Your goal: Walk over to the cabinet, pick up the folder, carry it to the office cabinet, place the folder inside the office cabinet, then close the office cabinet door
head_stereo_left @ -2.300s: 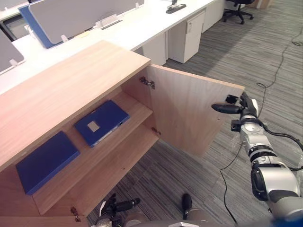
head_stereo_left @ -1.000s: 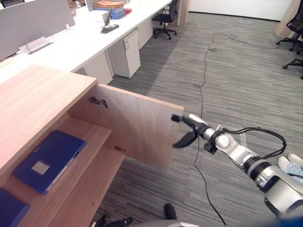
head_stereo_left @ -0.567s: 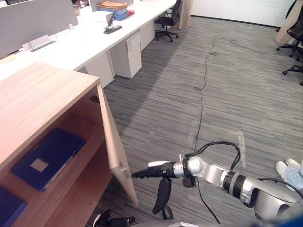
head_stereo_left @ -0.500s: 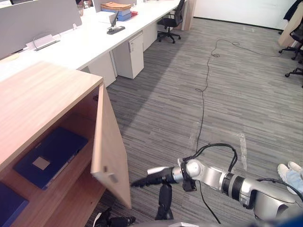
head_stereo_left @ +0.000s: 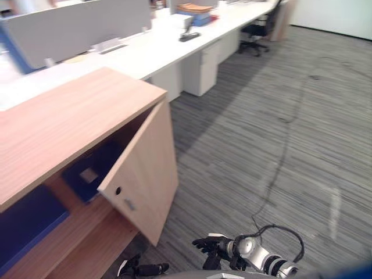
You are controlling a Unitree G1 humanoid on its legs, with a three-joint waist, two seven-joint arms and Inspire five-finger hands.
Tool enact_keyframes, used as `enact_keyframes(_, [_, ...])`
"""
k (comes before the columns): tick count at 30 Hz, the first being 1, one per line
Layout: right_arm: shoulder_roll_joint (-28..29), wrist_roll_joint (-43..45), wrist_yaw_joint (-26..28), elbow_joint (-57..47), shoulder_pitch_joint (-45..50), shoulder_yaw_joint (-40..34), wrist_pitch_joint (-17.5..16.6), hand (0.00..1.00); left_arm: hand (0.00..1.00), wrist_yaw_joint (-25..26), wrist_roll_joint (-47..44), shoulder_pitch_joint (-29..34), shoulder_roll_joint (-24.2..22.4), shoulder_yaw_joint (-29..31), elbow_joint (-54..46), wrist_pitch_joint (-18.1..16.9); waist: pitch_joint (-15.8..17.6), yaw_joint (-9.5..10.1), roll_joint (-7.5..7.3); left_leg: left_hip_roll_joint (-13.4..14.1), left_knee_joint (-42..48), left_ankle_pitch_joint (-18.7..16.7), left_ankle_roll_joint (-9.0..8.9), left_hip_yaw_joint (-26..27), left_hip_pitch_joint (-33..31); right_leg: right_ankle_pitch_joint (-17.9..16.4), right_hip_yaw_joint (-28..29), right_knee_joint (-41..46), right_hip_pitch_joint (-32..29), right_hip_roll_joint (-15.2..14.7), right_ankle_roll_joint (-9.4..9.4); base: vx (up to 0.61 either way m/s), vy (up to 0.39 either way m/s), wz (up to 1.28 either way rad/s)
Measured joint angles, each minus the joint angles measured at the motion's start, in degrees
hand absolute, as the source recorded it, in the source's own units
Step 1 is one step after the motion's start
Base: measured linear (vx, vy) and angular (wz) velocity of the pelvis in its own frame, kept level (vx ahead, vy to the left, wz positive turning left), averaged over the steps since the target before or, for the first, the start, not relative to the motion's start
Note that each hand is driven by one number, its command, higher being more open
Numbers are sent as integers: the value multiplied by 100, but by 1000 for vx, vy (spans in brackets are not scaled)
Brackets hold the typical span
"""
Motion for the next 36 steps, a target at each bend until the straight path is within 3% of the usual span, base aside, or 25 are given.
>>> enact_keyframes(2, [74, -219, -508, 369, 186, -418, 117, 100, 100, 47, -20, -1, -160, 136, -306, 82, 164, 50, 149, -109, 222, 115, -104, -364, -210, -298, -718, 288, 89, -154, 2, -50, -18, 156])
enact_keyframes(3, [77, -261, -606, 420, 161, -630, 123, 100, 100, 61, -28, -1, -167, 232, -381, 99, 232, 49, 162, -142, 279, 181, -19, -167, -292, -377, -909, 390, 95, -222, 8, -108, 3, 206])
enact_keyframes(4, [188, -390, -1054, 580, 188, -1516, 151, 100, 100, 92, -143, -69, -195, 491, -422, 116, 384, 19, 46, 138, 450, 266, 618, 1630, -517, -560, -1512, 629, 135, -525, -22, -105, 2, 181])
enact_keyframes(6, [212, -384, -1316, 587, 278, -2071, 210, 100, 100, 154, -196, -121, -190, 564, -448, 169, 407, -21, 79, 587, 900, 172, 608, 3134, -746, -639, -1979, 678, 275, -677, 25, -93, 4, 179])
enact_keyframes(7, [199, -355, -1514, 554, 398, -2625, 235, 100, 100, 184, -240, -81, -179, 398, -583, 214, 415, -34, 89, 875, 1206, 105, 638, 4132, -812, -734, -2448, 734, 378, -826, 112, -73, 78, 208])
enact_keyframes(8, [176, -315, -1643, 550, 465, -3019, 282, 100, 100, 194, -242, 82, -119, -89, -954, 260, 399, -56, 108, 950, 1406, 59, 643, 4651, -816, -813, -2923, 792, 487, -1025, 229, -34, 163, 253])
enact_keyframes(10, [68, -140, -1751, 531, 581, -3516, 301, 100, 100, 124, -287, 471, -50, -721, -1635, 272, 336, -57, 216, 906, 1242, -98, 441, 4950, -793, -900, -3516, 951, 587, -1252, 454, 37, 198, 180])
enact_keyframes(12, [143, -30, -1826, 533, 599, -4172, 320, 100, 100, -41, -440, 726, 0, -670, -1746, 137, 366, 108, 115, 400, 803, 76, 558, 4703, -746, -881, -3631, 894, 637, -1474, 571, 70, 231, 92])
enact_keyframes(15, [259, 79, -1870, 563, 689, -4681, 311, 100, 100, -85, -564, 733, -7, -569, -1542, 46, 309, 99, 37, -275, 326, 280, 750, 4103, -642, -862, -3918, 787, 955, -1791, 635, 88, 155, 125])
enact_keyframes(16, [266, 64, -1880, 570, 695, -4723, 312, 100, 100, -85, -550, 727, -9, -571, -1508, 41, 305, 99, 40, -387, 275, 293, 773, 3983, -608, -868, -4050, 816, 1041, -1867, 656, 209, 191, 115])
enact_keyframes(18, [220, -81, -1887, 582, 721, -4964, 316, 100, 100, -82, -380, 671, 7, -576, -1338, 39, 270, 51, 71, -764, 106, 292, 911, 3475, -448, -1014, -4461, 1720, 1170, -2400, 820, 214, 190, 125])
enact_keyframes(19, [186, -175, -1891, 573, 723, -5077, 316, 100, 100, -76, -347, 669, 5, -589, -1302, 52, 260, 21, 88, -850, 99, 317, 952, 3305, -388, -1046, -4485, 2136, 1163, -2589, 804, 204, 196, 148])
enact_keyframes(20, [157, -193, -1902, 482, 755, -5348, 309, 100, 100, -68, -333, 661, 14, -657, -1236, 44, 258, -32, 82, -998, 98, 322, 1027, 2936, -253, -1047, -4294, 3154, 1029, -2965, 504, 231, 218, 160])
enact_keyframes(21, [168, -217, -1931, 435, 778, -5557, 294, 100, 100, -39, -333, 565, 53, -713, -1120, 44, 261, -55, 77, -1062, 156, 301, 1108, 2585, -173, -1434, -3560, 3976, 700, -3051, 157, 187, 138, 163])
enact_keyframes(22, [185, -211, -1949, 349, 778, -5616, 294, 100, 100, 7, -343, 498, 49, -709, -1063, 70, 261, -48, 71, -1061, 166, 300, 1110, 2415, -152, -1607, -3114, 4172, 533, -2931, 197, 162, 47, 153])
enact_keyframes(23, [240, -196, -1991, 200, 800, -5610, 306, 100, 100, 53, -347, 436, 54, -668, -976, 101, 269, -46, 45, -1064, 180, 302, 1108, 2096, -107, -1868, -2222, 4276, 219, -2557, 332, 123, -13, 113])
enact_keyframes(24, [290, -172, -2009, 169, 827, -5609, 303, 100, 100, 53, -347, 428, 70, -647, -976, 103, 270, -47, 17, -1100, 193, 302, 1108, 1935, -96, -1976, -1798, 4238, 72, -2370, 386, 146, -61, 140])
enact_keyframes(26, [478, -146, -2017, 12, 944, -5593, 318, 100, 100, 48, -354, 370, 171, -561, -1010, 170, 182, -103, -219, -1335, 307, 279, 1068, 1221, -115, -2308, -6, 3928, -329, -1714, 527, 134, -155, 163])
enact_keyframes(27, [518, -144, -2010, -44, 1022, -5584, 322, 100, 100, 42, -354, 344, 175, -559, -1027, 197, 158, -139, -255, -1387, 378, 248, 1016, 1045, -152, -2379, 361, 3844, -364, -1578, 573, 112, -273, 201])
enact_keyframes(28, [575, -141, -2017, -89, 1107, -5544, 322, 100, 100, 12, -362, 362, 145, -514, -1154, 200, 116, -124, -313, -1460, 545, 93, 803, 696, -178, -2393, 1050, 3356, -343, -1347, 647, 66, -236, 144])
enact_keyframes(30, [636, -140, -2027, -96, 1118, -5551, 341, 100, 100, -1, -368, 411, 123, -400, -1203, 201, 84, -18, -372, -1456, 676, -70, 724, 693, -225, -2045, 1082, 2805, -321, -1369, 786, 41, -205, 71])
enact_keyframes(31, [694, -135, -2028, -133, 1143, -5559, 354, 100, 100, -2, -367, 464, 94, -238, -1227, 210, 55, 11, -442, -1390, 887, -310, 759, 801, -334, -2033, 990, 2587, -232, -1394, 962, 35, -272, 46])
enact_keyframes(32, [750, -95, -2047, -174, 1154, -5601, 349, 100, 100, -4, -369, 490, 6, 15, -1234, 211, 8, -19, -413, -873, 1122, -506, 535, 1501, -598, -2127, 577, 2204, -17, -1308, 929, 53, -357, 48])
enact_keyframes(35, [752, -75, -2036, -238, 1228, -5589, 372, 100, 100, 51, -417, 488, -84, 225, -1203, 208, -49, -21, -367, -637, 1117, -436, 347, 1296, -689, -2189, 220, 2131, 69, -1099, 820, 53, -262, 51])
enact_keyframes(36, [784, -8, -2034, -302, 1277, -5586, 352, 100, 100, 69, -482, 452, -52, 227, -1145, 199, -90, -25, -414, -603, 1080, -381, 255, 1107, -725, -2226, 30, 2130, 97, -1046, 751, 50, -202, 78])
